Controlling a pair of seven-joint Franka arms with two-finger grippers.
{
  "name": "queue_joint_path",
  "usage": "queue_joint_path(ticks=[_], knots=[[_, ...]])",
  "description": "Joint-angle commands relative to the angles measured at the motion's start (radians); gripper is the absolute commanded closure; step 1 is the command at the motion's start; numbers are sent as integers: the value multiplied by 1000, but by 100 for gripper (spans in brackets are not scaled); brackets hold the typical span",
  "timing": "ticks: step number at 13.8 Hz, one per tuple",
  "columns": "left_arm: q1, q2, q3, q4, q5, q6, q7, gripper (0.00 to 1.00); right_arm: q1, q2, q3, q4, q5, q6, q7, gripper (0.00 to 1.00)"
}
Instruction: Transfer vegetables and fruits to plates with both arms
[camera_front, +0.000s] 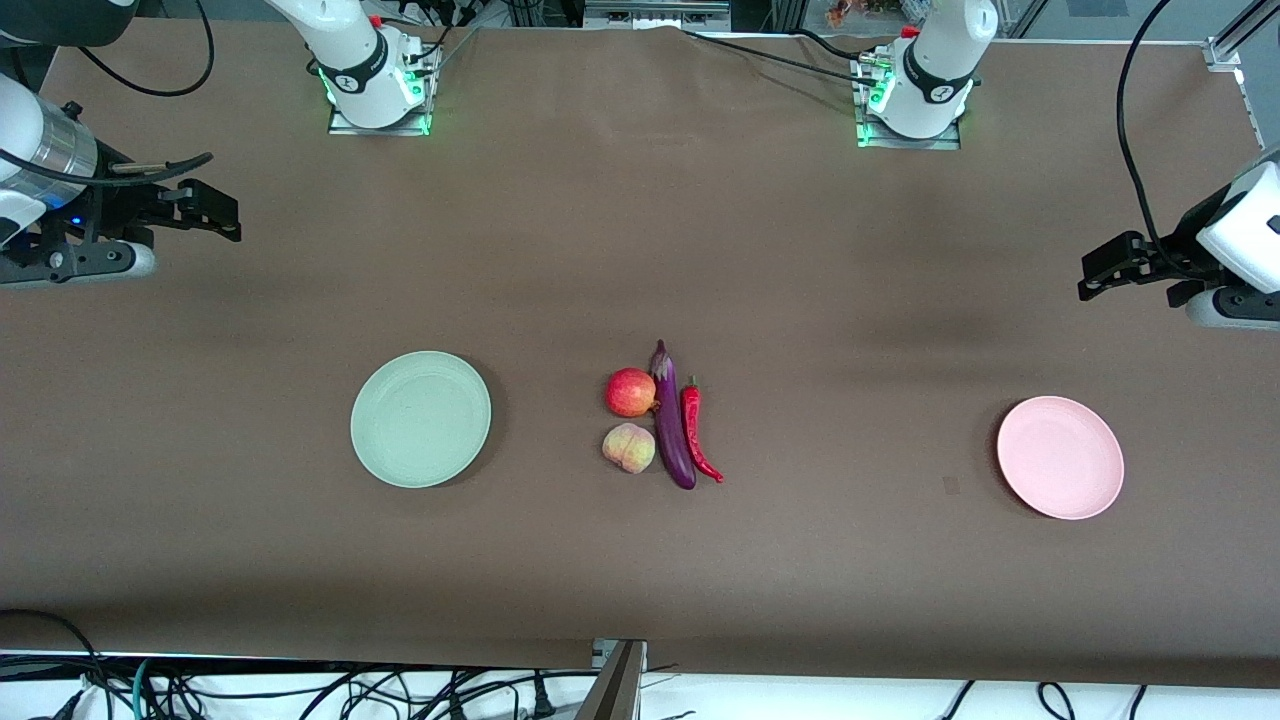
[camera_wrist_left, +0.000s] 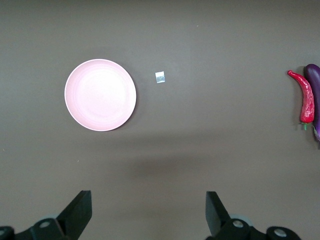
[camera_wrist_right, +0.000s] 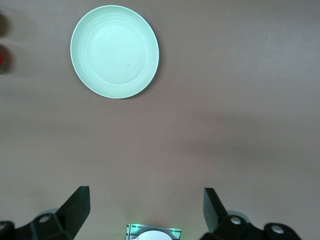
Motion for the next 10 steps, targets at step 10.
queue_joint_path(ticks=[10], knots=[[-16,25,-2,17,-54,6,19,0,-13,8,5,25,-4,-12,-15,0]])
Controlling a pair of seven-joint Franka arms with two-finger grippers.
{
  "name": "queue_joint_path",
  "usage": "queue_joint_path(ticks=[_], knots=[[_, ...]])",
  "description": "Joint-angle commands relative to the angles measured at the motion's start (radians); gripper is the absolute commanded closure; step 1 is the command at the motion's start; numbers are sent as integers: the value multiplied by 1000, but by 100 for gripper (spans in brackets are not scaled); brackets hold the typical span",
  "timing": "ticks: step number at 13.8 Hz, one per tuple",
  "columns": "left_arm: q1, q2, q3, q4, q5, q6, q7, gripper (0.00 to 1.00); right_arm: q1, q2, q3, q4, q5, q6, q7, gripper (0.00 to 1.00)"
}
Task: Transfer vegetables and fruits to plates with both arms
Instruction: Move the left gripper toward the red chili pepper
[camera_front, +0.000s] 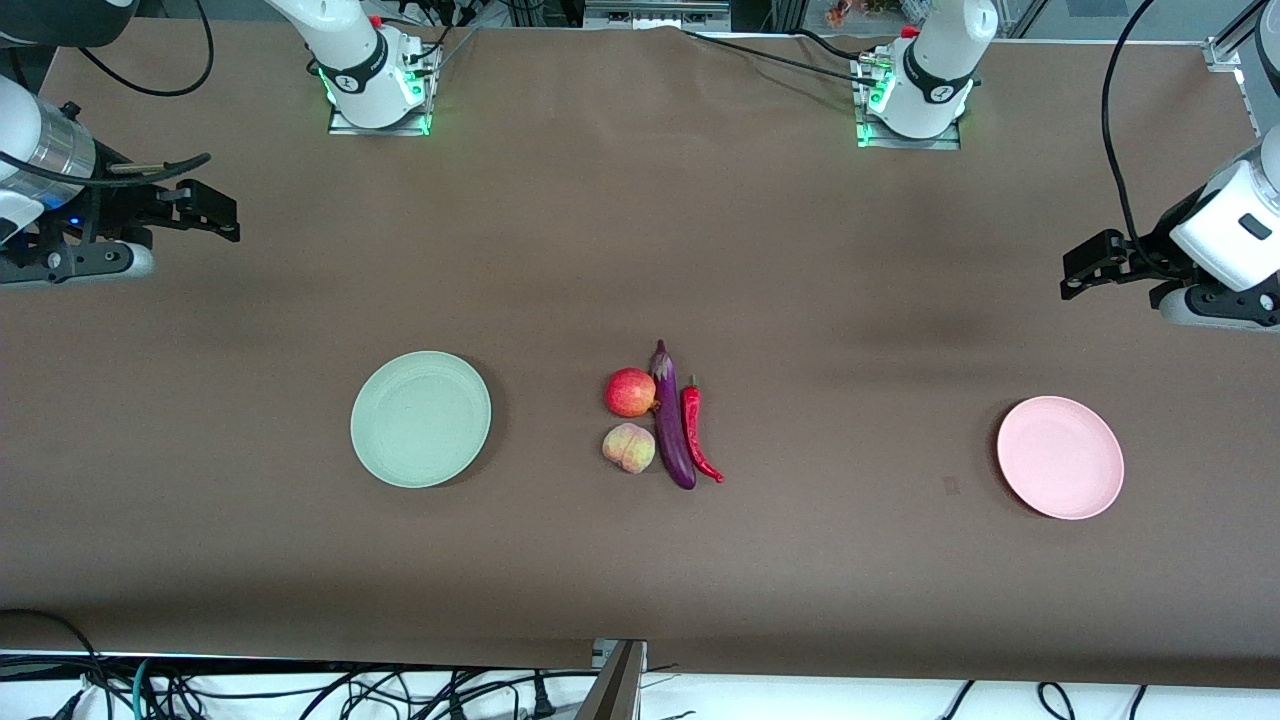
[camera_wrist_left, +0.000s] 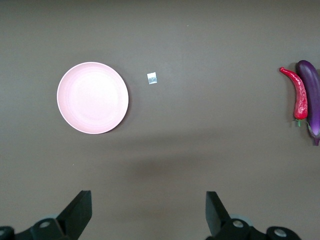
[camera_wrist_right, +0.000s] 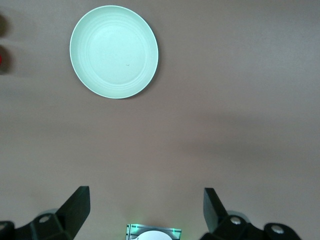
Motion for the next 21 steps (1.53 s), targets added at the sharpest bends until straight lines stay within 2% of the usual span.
queue_joint_path(ticks=[1,7,11,14,17,21], knots=[[4,35,8,17,-49,22,19,0,-12,8,6,25,-4,-12,-15,0],[59,101,21,3,-46,43,13,0,-13,8,6,25,-4,-12,-15,0],[79,103,11,20,-53,-49,21,0,-13,8,6,24,-4,-12,-12,0],[15,110,-9,20,-73,-49,-114,0,-16,8,6,25,-2,-12,-9,0],[-114,164,-12,20,-104,-20,-336,0,-16,8,5,24,-2,-12,-9,0],[-215,303,-14,20,-128,175,-481,0,-16,18,5,31,-1,-7,-12,0]])
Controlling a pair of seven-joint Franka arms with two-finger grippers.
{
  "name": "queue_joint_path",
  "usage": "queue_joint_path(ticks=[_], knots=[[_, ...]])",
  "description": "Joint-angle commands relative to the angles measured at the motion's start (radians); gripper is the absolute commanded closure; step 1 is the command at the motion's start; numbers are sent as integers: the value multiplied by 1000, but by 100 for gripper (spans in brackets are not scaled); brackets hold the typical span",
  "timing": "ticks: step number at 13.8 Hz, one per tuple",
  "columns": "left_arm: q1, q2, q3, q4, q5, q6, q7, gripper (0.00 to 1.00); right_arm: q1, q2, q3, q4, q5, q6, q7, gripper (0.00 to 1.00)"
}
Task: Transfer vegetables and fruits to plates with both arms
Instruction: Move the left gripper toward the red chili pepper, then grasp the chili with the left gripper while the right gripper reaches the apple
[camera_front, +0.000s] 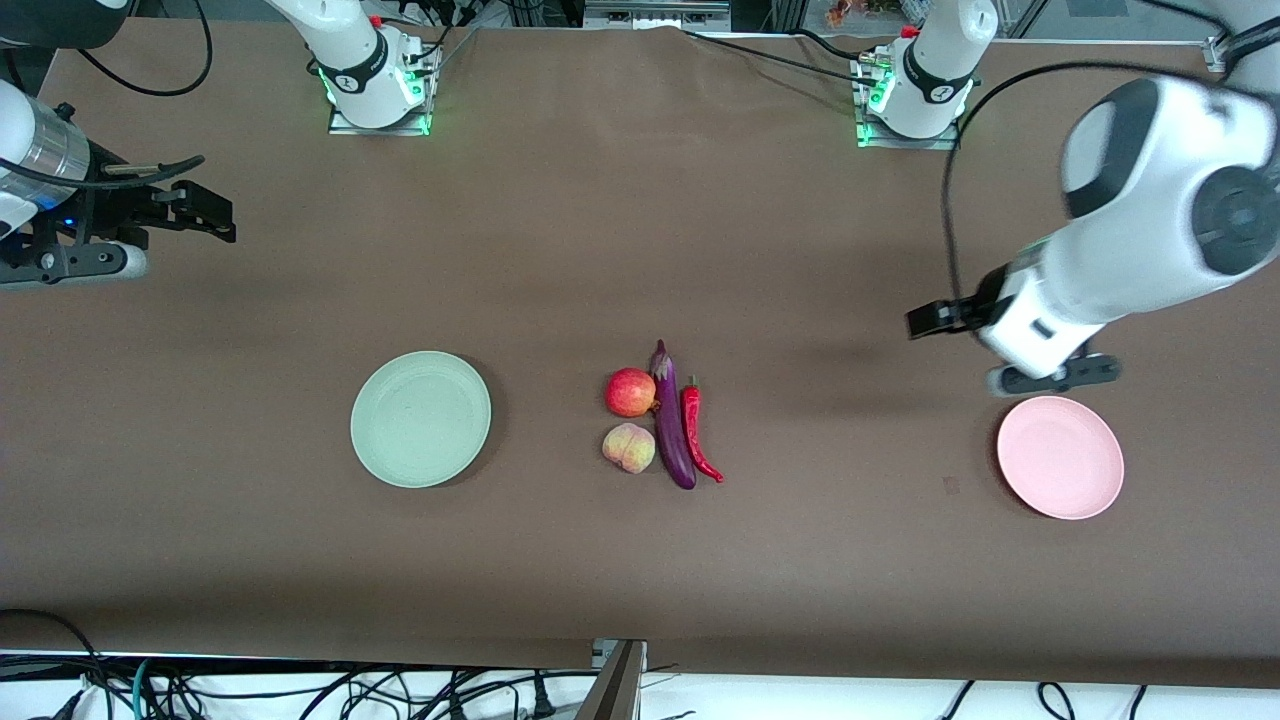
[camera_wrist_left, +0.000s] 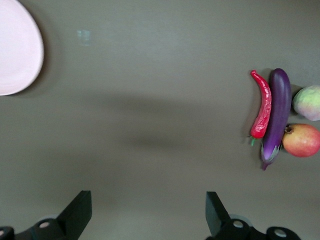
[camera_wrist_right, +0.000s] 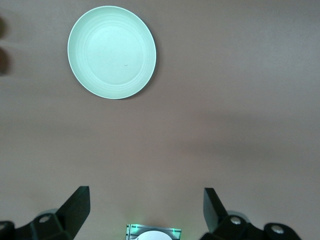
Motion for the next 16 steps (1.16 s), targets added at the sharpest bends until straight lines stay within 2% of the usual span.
queue_joint_path(ticks=[1,6,9,13,16], knots=[[-41,107,10,22,-33,105,-79,0,-10,19,7,36,-1,-8,-12,0],[-148,234,10,29,-67,297,-245,0,-11,69,7,38,20,11,-7,0],[-191,367,11,152,-66,387,-337,0,-11,131,7,38,25,20,-9,0],[-242,452,14,169,-63,533,-357,0,-30,189,8,39,45,44,-9,0],[-253,538,19,191,-54,604,-374,0,13,241,16,36,53,133,7,0]])
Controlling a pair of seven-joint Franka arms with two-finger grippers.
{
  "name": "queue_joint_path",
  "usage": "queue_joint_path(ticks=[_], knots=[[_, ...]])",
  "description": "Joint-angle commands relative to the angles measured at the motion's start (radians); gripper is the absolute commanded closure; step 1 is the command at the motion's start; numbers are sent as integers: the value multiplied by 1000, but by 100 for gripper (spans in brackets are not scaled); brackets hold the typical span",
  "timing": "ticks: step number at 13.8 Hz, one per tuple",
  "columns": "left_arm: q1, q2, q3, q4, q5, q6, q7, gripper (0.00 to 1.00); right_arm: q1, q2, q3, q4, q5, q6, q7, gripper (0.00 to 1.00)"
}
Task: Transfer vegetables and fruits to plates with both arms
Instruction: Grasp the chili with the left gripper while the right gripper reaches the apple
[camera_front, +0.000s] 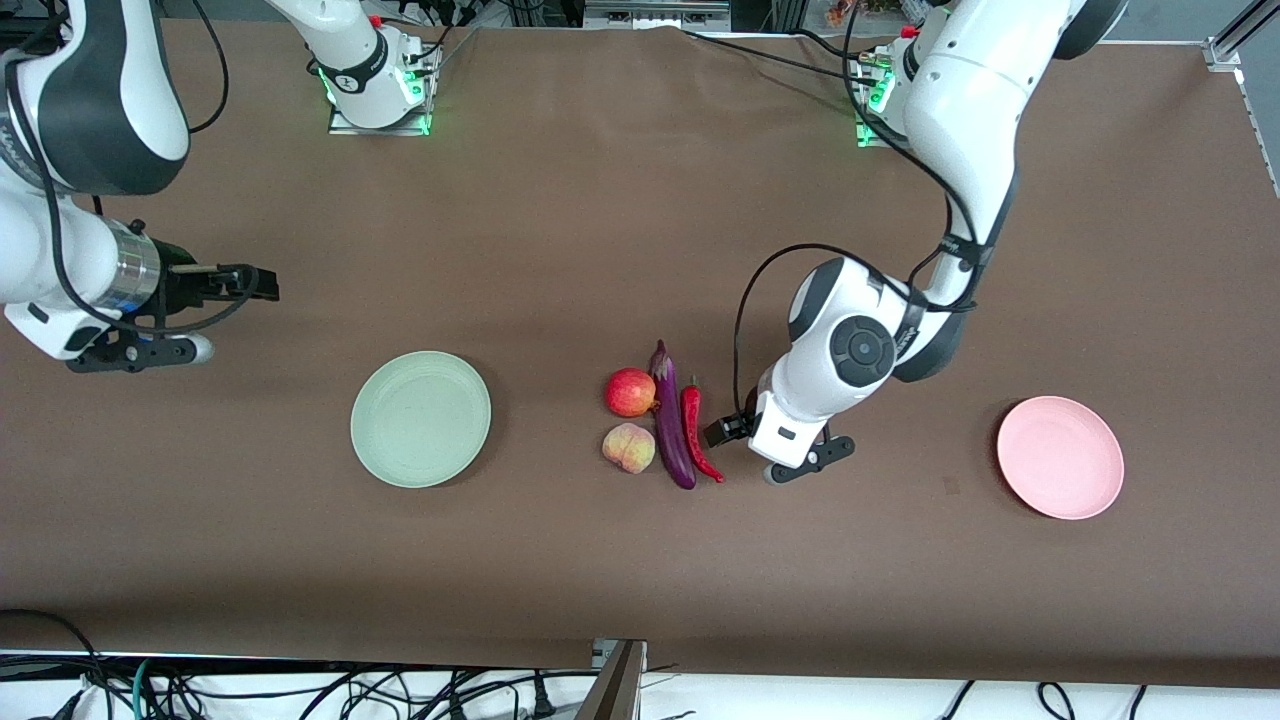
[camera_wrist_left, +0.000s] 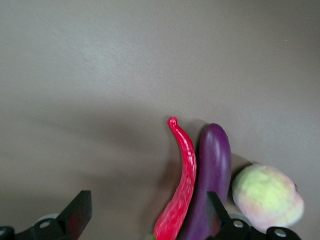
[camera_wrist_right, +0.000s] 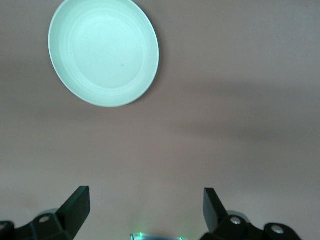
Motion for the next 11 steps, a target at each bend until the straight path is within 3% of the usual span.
queue_joint_path(ticks=[1,5,8,11], knots=[[-37,86,24,71,-3,21,-14,0,36,56,10,29,25,64,8,0],[-70,125,45,97,-3,21,-27,0,67,156,12,30,90,199,13,0],[-97,168,51,135,-2,22,-37,0,123,207,12,30,121,285,124,0],[-166,186,125,140,-2,30,-38,0,186,233,10,29,122,344,244,0]])
